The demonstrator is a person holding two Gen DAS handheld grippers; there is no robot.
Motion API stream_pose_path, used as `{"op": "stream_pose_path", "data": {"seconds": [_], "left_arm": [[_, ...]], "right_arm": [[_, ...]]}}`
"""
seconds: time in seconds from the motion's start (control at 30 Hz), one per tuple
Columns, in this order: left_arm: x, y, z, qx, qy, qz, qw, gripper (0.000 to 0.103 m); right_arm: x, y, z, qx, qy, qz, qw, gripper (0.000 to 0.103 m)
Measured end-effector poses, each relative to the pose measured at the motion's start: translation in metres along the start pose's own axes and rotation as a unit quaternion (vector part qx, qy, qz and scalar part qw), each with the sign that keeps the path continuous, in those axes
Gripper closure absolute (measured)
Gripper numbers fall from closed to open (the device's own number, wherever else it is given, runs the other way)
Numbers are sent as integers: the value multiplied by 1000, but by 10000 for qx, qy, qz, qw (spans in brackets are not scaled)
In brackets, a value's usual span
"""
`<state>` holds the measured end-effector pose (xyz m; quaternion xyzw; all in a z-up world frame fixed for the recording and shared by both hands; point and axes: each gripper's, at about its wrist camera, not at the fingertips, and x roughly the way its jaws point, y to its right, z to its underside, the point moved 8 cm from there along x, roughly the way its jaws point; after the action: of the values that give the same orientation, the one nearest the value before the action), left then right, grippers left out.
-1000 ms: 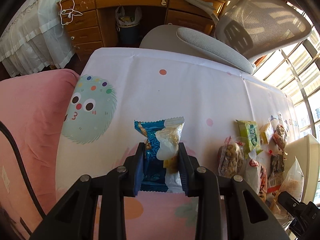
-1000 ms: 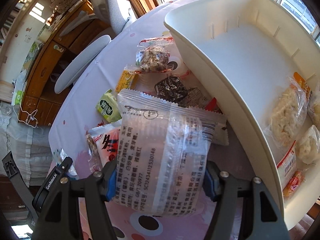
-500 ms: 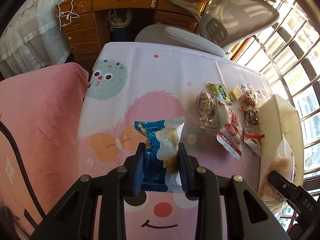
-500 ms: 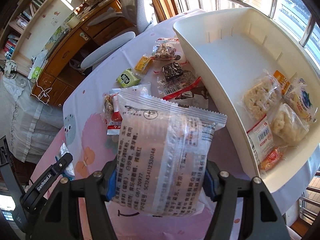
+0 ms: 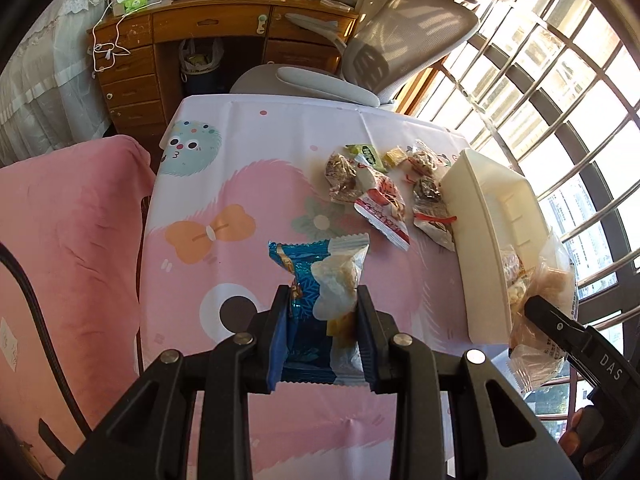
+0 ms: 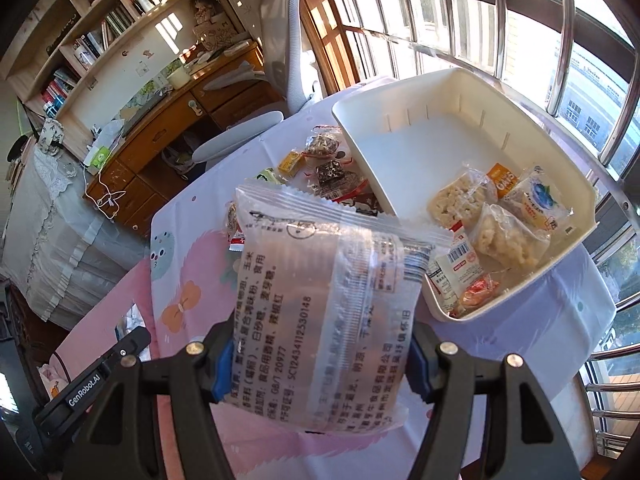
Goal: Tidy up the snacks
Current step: 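Carry the blue-foil pastry and clear bread bag with both tools over the tray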
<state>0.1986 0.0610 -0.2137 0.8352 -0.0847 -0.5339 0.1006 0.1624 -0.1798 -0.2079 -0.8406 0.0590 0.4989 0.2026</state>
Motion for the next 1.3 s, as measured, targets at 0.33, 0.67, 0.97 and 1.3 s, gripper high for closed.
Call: {"op": "stream_pose_path", "data": {"seconds": [0.33, 0.67, 0.97, 1.3], "left_arm": [[-32, 42, 23, 307, 83, 299, 9990, 74], [-45, 101, 36, 448, 89, 412, 9981, 74], [-37, 170, 32, 388, 280, 357, 9982, 74], [-8, 242, 21, 275, 398, 348, 9982, 74]], "right_arm": [[-33, 23, 11, -251, 229, 117, 9994, 36], [-40, 74, 5, -218, 97, 81, 9997, 36], [-43, 125, -28, -434, -26, -101, 9990, 36], [-31, 167, -80, -890, -149, -285, 9955, 36]]}}
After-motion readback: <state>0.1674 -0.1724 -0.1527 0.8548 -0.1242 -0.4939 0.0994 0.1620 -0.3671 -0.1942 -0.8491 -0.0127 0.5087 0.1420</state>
